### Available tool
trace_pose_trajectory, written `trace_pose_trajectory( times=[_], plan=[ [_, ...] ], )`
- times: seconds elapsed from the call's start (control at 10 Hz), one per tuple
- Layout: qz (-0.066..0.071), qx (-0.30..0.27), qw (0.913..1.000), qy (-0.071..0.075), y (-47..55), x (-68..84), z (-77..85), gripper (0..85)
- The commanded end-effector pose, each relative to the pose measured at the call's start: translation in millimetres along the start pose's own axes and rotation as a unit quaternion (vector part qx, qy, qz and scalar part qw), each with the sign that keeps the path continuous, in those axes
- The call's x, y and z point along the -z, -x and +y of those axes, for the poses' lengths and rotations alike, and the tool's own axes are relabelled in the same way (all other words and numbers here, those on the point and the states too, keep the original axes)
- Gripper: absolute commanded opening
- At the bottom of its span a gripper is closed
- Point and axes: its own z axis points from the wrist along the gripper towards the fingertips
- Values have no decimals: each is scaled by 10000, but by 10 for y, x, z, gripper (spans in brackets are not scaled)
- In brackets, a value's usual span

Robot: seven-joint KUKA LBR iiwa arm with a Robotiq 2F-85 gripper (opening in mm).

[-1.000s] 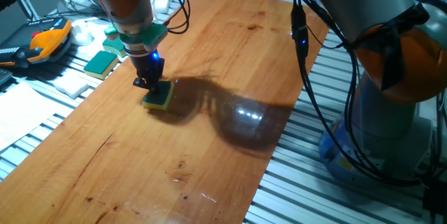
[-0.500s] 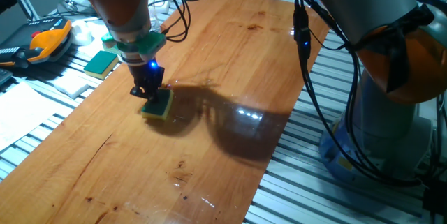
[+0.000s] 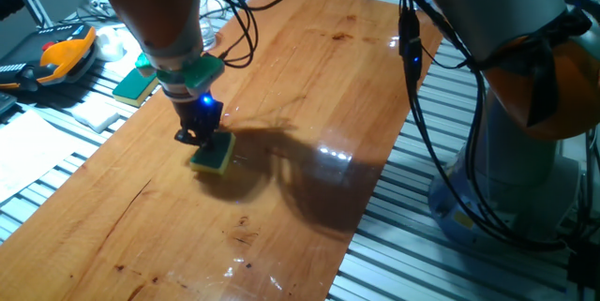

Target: Clean the tabletop with a sponge

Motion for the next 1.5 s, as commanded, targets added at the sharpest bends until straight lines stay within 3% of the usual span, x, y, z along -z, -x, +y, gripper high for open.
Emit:
trace_pose_trajectory(
  times=[0.0, 0.2, 0.4, 0.5, 0.9, 1.1, 1.4],
  plan=[
    [23, 10, 10000, -10, -49, 4, 15, 0],
    [107, 87, 9999, -15, -139, 52, 19, 0],
    [87, 166, 9998, -105, -218, 64, -7, 0],
    [61, 254, 9995, -180, -251, 49, -60, 0],
    [-70, 581, 9982, -115, -300, -69, -423, 0],
    [-76, 761, 9971, -24, -264, -77, -626, 0],
    [38, 931, 9956, 31, -72, 103, -822, 0]
  ],
)
